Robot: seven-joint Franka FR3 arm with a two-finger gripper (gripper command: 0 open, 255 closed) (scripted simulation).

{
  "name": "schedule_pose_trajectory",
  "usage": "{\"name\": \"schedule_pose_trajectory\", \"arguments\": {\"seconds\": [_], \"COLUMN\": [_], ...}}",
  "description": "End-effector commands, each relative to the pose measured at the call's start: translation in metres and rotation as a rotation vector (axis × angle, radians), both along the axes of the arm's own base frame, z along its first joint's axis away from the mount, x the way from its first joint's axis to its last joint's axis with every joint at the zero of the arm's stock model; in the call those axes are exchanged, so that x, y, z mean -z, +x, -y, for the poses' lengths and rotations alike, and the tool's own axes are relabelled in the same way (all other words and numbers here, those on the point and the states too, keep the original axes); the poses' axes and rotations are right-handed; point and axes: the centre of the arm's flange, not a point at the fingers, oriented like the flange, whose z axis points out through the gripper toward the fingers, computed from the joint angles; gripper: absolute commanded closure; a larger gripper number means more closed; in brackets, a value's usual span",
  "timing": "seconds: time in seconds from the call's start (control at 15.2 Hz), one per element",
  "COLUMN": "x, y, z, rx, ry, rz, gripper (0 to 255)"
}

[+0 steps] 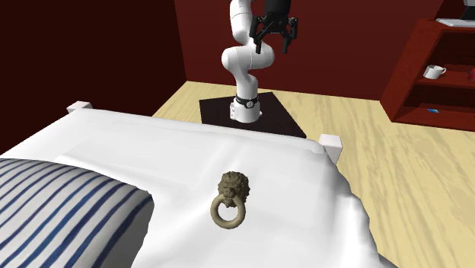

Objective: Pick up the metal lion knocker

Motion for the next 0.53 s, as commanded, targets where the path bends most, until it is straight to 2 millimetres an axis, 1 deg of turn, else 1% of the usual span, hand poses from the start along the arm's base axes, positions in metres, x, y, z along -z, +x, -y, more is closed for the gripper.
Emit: {"name": "schedule_pose_trajectory", "arguments": {"seconds": [0.0,0.46], "x": [0.000,0.055], "y": [0.000,0.070], "z": [0.000,0.021], "rx": [0.000,0.119], "ry": [0.000,-0.019], "rz": [0.000,0.009], "gripper": [0,0]}}
